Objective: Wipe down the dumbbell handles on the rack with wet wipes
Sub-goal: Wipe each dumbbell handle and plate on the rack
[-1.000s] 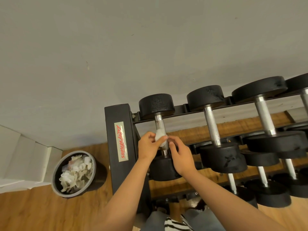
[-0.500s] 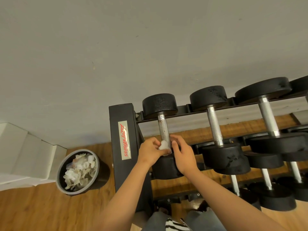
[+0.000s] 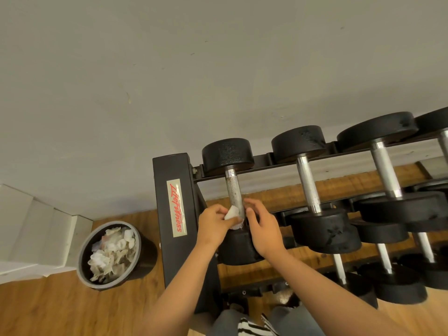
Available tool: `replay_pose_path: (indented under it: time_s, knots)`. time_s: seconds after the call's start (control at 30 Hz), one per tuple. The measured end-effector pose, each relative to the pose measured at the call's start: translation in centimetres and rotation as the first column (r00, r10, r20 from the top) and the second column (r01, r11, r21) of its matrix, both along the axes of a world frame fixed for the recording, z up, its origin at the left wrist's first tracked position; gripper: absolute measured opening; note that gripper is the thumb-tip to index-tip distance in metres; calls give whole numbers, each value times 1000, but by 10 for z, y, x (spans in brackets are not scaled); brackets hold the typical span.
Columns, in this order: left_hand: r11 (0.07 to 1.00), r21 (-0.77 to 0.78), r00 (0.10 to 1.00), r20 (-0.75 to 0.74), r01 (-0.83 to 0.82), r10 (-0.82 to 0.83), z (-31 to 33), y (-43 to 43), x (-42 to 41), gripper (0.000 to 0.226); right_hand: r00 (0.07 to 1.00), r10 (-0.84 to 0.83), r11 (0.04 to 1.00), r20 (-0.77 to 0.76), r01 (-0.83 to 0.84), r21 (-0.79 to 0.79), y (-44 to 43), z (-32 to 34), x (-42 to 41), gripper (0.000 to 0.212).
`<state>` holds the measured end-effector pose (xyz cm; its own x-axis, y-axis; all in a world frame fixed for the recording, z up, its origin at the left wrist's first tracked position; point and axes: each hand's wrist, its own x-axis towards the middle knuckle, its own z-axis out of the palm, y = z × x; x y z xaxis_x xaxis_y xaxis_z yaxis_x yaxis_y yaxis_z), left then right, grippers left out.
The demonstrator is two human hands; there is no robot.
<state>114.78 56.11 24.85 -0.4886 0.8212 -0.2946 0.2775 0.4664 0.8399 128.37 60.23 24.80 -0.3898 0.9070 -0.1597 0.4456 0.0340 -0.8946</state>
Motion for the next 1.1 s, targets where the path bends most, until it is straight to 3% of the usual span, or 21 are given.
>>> replay_pose_path:
  time_s: [0.37,0.47,0.57,0.83,0.97,1.1]
  knots:
    - [909,193,907,285,-370,309,10,23,10,10,1000,-4,1000,10,4,22,0,0,0,29]
    - [900,114,835,436,-421,336,13,24,10,28,1000,-7,1000,11,6,30,0,-2,1,30]
    - [921,28,761,574,-388,303,12,16,8,21,1000,-6,999,22,5,39,0,-3,0,30]
    - [995,0,960,263,-99,96,6,9,6,31,1000,10,1000,13,-10,18,0,-2,0,29]
    - [984,-172,985,169,49,-19,2,4,2,39,999,3,1000,48,-2,-2,1,-3,1,34]
    - [979,-169,991,88,115,-102,6,2,-9,24,999,6,1000,48,-6,0,1,0,1,35]
